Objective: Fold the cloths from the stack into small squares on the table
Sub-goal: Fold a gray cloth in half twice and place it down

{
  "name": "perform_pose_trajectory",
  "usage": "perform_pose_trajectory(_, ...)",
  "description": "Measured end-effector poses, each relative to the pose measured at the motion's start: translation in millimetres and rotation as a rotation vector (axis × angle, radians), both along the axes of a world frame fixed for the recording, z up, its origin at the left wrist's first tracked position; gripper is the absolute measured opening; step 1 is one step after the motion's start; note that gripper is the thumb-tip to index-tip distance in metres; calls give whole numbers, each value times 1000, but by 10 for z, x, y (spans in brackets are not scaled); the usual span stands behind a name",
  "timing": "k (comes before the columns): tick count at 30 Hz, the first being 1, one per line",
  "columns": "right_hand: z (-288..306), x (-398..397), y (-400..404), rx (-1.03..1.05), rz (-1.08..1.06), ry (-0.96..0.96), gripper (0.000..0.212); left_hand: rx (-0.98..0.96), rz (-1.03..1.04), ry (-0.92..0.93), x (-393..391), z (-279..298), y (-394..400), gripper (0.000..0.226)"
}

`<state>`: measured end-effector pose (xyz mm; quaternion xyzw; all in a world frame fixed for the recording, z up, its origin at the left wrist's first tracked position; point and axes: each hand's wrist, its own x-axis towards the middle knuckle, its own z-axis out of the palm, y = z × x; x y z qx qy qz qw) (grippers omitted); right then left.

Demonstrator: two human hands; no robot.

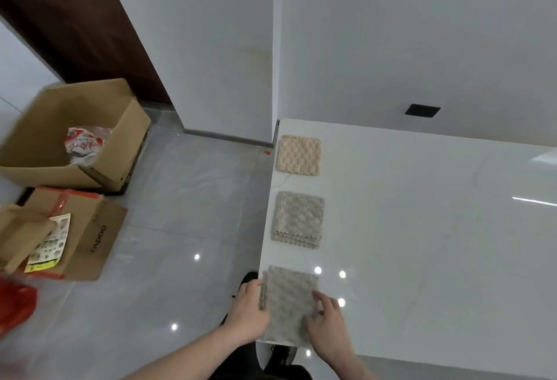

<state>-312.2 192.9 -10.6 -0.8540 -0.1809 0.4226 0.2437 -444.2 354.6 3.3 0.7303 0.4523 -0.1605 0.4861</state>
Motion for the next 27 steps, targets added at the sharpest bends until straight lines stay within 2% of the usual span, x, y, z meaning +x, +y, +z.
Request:
perform_pose_trajectory(4,33,-177,-125,21,-36,73,74,-170,-7,23,-151,31,-300,77)
perform_pose_trajectory(7,33,-199,-108,56,-62,103,82,-187,-46,30,-174,45,-323,85)
perform_pose_trajectory(11,158,-265,-52,78,-97,70,83,-29,-145,37,-217,86,-243,87)
perform_pose_trajectory(14,285,-352,-89,74,-80,4,77,197,-406,8,-232,109,-231,82)
perform_pose_trajectory(16,317,-388,-165,89,-54,-35,70,246,-589,-4,-199,133,-248,76)
perform_pose_trajectory(18,349,-413,-269,94,-58,-60,65,237,-686,19,-184,161,-277,71)
perform_pose_trajectory(23,429,-267,-581,129,-133,-43,70,291,-714,101,-24,321,-481,64)
perform_pose_trajectory(27,608,66,-921,231,-256,-26,65,331,-647,-9,498,596,-956,64)
